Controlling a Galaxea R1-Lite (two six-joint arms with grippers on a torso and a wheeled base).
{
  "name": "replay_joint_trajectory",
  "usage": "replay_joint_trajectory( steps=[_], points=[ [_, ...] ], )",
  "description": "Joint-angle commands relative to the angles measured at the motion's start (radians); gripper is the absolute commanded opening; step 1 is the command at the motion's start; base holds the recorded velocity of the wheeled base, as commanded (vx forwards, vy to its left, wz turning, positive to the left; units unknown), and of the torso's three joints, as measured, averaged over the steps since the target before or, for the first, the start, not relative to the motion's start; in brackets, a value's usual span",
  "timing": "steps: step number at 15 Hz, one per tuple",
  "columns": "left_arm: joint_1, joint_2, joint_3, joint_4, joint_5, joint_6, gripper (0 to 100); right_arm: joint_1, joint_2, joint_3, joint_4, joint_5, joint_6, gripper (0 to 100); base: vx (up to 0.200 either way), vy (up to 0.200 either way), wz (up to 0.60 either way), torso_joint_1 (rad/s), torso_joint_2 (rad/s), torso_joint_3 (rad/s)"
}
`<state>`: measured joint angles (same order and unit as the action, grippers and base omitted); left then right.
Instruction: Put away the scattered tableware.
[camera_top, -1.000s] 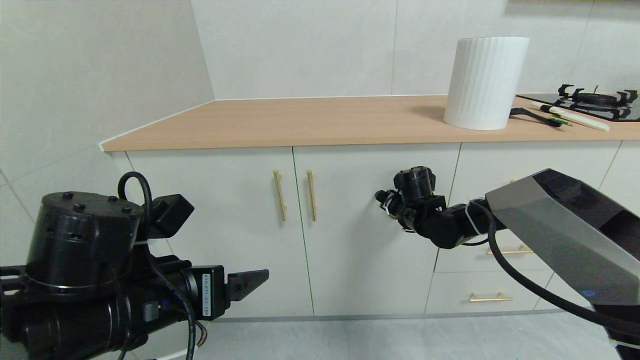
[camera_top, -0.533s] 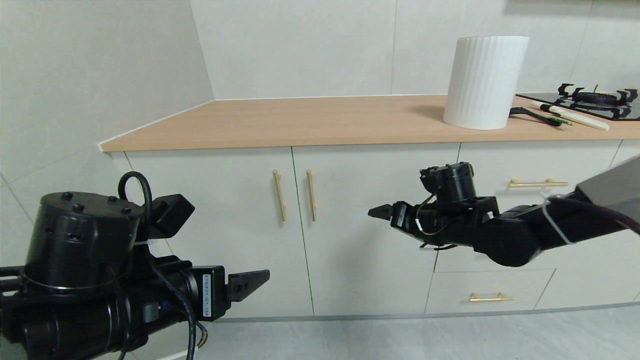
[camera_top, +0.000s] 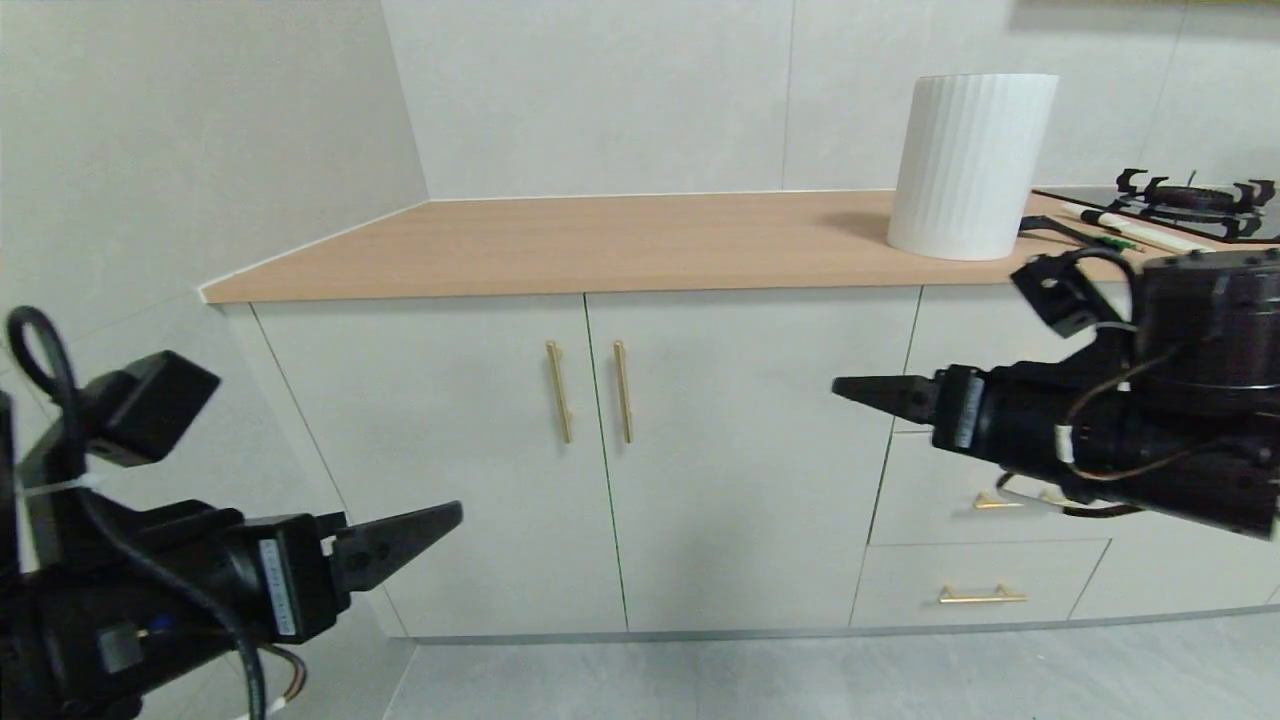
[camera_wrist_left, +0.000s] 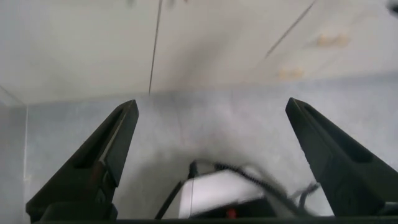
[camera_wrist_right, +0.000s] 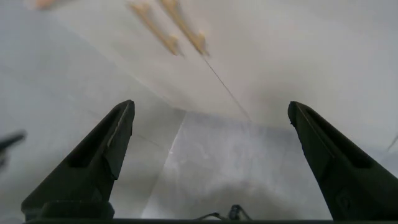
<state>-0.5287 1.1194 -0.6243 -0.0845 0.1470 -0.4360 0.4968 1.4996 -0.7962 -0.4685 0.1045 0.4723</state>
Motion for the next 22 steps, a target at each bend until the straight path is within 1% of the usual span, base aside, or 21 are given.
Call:
replay_joint_trajectory(
  steps=[1, 2, 3, 4, 5, 6, 7, 8, 9, 10, 12, 13, 14, 15, 16, 17, 18, 19, 20, 21, 22],
  points=[
    [0.07, -0.273, 0.084, 0.003, 0.0, 0.017, 100, -0.057, -0.387, 0.201, 0.045, -0.071, -0.098, 100, 0.0, 0.0, 0.0, 0.0, 0.0, 0.0],
    [0.095, -0.322, 0.103, 0.003, 0.0, 0.031, 100, -0.058, -0.446, 0.245, 0.051, -0.095, -0.109, 100, 0.0, 0.0, 0.0, 0.0, 0.0, 0.0],
    [0.139, -0.438, 0.141, 0.011, -0.003, 0.079, 100, -0.063, -0.604, 0.353, 0.056, -0.138, -0.149, 100, 0.0, 0.0, 0.0, 0.0, 0.0, 0.0],
    [0.161, -0.535, 0.164, 0.037, 0.0, 0.121, 100, -0.084, -0.737, 0.41, 0.073, -0.155, -0.181, 100, 0.0, 0.0, 0.0, 0.0, 0.0, 0.0],
    [0.185, -0.593, 0.172, 0.069, 0.0, 0.154, 100, -0.115, -0.811, 0.423, 0.108, -0.16, -0.207, 100, 0.0, 0.0, 0.0, 0.0, 0.0, 0.0],
    [0.233, -0.673, 0.175, 0.137, -0.001, 0.23, 100, -0.173, -0.921, 0.425, 0.191, -0.161, -0.255, 100, 0.0, 0.0, 0.0, 0.0, 0.0, 0.0],
    [0.279, -0.763, 0.17, 0.207, -0.001, 0.304, 100, -0.21, -1.056, 0.41, 0.318, -0.161, -0.281, 100, 0.0, 0.0, 0.0, 0.0, 0.0, 0.0],
    [0.3, -0.802, 0.169, 0.219, -0.003, 0.313, 100, -0.213, -1.134, 0.397, 0.399, -0.161, -0.296, 100, 0.0, 0.0, 0.0, 0.0, 0.0, 0.0],
    [0.319, -0.843, 0.173, 0.223, -0.001, 0.312, 100, -0.221, -1.23, 0.39, 0.505, -0.161, -0.32, 100, 0.0, 0.0, 0.0, 0.0, 0.0, 0.0],
    [0.331, -0.894, 0.175, 0.233, 0.0, 0.313, 100, -0.239, -1.306, 0.384, 0.576, -0.161, -0.368, 100, 0.0, 0.0, 0.0, 0.0, 0.0, 0.0],
    [0.351, -0.984, 0.169, 0.292, -0.001, 0.319, 100, -0.294, -1.381, 0.376, 0.639, -0.175, -0.403, 100, 0.0, 0.0, 0.0, 0.0, 0.0, 0.0],
    [0.365, -1.021, 0.175, 0.31, -0.003, 0.339, 100, -0.346, -1.4, 0.377, 0.65, -0.183, -0.422, 100, 0.0, 0.0, 0.0, 0.0, 0.0, 0.0],
    [0.381, -1.021, 0.186, 0.308, 0.005, 0.355, 100, -0.385, -1.4, 0.377, 0.65, -0.187, -0.426, 100, 0.0, 0.0, 0.0, 0.0, 0.0, 0.0],
    [0.4, -1.021, 0.19, 0.305, 0.005, 0.358, 100, -0.405, -1.401, 0.376, 0.648, -0.201, -0.428, 100, 0.0, 0.0, 0.0, 0.0, 0.0, 0.0],
    [0.411, -1.023, 0.19, 0.305, 0.006, 0.376, 100, -0.439, -1.414, 0.38, 0.653, -0.224, -0.434, 100, 0.0, 0.0, 0.0, 0.0, 0.0, 0.0],
    [0.431, -1.023, 0.192, 0.304, 0.008, 0.401, 100, -0.477, -1.449, 0.394, 0.657, -0.224, -0.443, 100, 0.0, 0.0, 0.0, 0.0, 0.0, 0.0],
    [0.487, -1.041, 0.193, 0.305, 0.013, 0.416, 100, -0.5, -1.5, 0.433, 0.679, -0.23, -0.451, 100, 0.0, 0.0, 0.0, 0.0, 0.0, 0.0],
    [0.515, -1.086, 0.204, 0.313, 0.0, 0.425, 100, -0.498, -1.5, 0.459, 0.682, -0.25, -0.448, 100, 0.0, 0.0, 0.0, 0.0, 0.0, 0.0],
    [0.529, -1.119, 0.236, 0.322, -0.01, 0.441, 100, -0.498, -1.5, 0.48, 0.677, -0.285, -0.443, 100, 0.0, 0.0, 0.0, 0.0, 0.0, 0.0],
    [0.529, -1.119, 0.308, 0.315, 0.006, 0.447, 100, -0.498, -1.5, 0.526, 0.654, -0.313, -0.443, 100, 0.0, 0.0, 0.0, 0.0, 0.0, 0.0],
    [0.529, -1.119, 0.347, 0.307, 0.009, 0.447, 100, -0.498, -1.5, 0.577, 0.594, -0.315, -0.442, 100, 0.0, 0.0, 0.0, 0.0, 0.0, 0.0]
  ],
)
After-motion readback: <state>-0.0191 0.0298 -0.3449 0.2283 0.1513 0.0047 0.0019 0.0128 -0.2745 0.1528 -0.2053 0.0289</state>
